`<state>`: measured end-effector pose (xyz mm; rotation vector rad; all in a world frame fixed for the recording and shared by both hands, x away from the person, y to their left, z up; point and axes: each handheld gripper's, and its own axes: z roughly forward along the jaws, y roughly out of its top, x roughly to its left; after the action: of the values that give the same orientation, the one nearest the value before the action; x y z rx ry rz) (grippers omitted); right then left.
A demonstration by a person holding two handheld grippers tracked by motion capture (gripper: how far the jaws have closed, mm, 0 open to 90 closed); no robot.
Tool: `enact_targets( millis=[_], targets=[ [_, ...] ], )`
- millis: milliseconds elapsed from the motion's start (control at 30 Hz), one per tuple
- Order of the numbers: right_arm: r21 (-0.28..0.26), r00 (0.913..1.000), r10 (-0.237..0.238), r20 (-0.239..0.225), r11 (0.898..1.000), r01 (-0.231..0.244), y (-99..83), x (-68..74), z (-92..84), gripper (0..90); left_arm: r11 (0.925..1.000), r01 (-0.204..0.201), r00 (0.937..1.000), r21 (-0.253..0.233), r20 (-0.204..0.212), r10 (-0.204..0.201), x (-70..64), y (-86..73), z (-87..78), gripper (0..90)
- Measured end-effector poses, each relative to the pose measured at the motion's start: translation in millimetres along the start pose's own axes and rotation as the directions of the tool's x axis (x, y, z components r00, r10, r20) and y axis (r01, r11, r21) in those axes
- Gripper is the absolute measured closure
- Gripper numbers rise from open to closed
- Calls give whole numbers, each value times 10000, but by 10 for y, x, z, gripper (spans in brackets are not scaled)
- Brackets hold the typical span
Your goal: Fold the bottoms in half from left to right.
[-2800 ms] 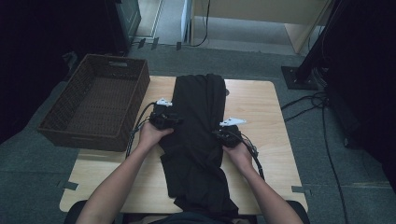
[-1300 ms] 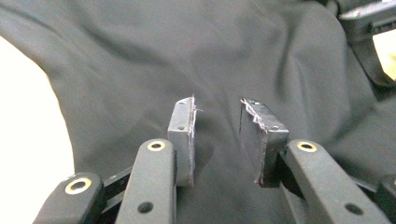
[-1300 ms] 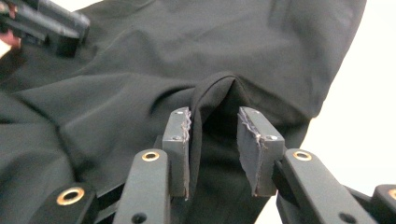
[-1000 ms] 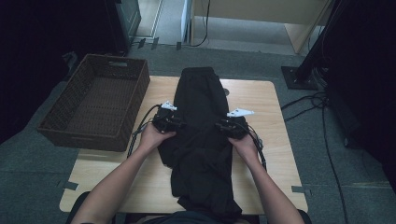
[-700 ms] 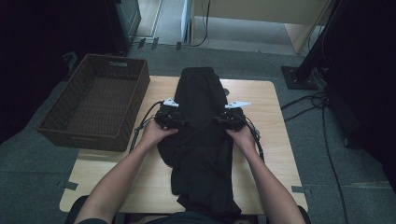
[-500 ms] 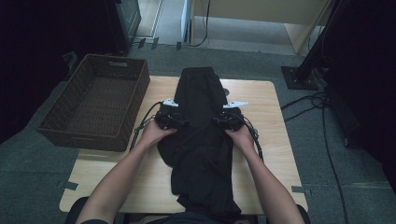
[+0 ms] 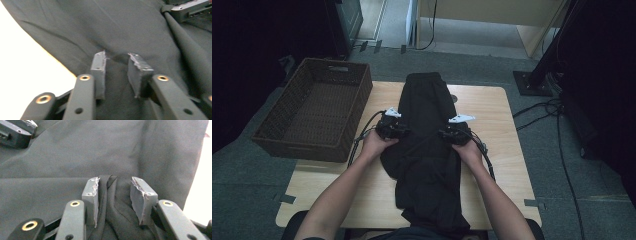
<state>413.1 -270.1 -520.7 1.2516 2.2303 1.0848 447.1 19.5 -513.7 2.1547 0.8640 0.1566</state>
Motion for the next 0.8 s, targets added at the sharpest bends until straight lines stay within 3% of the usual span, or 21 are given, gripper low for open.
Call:
enact_targets(
  millis=[133,400,633,700,800],
  targets=[
    [-138,10000,55,40,9999,-55,-88,67,-81,597,9999,123,9999,-73,-36,-123,-87,-72,-43,724],
    [-14,9990,150,-413,9999,-151,-301,249,-342,600,9993,-318,9994,179,-151,321,-355,-243,-190,727],
    [229,9967,73,-813,9997,-55,-457,432,-547,600,9986,220,9992,471,323,-236,-540,-406,-357,693],
    [309,9965,34,-836,9995,-8,-486,461,-594,595,9967,110,9992,802,363,-139,-570,-386,-379,671],
    [395,9948,382,-939,9986,-347,-457,431,-656,575,9955,-9,9997,949,230,-13,-565,-344,-381,648]
  ],
)
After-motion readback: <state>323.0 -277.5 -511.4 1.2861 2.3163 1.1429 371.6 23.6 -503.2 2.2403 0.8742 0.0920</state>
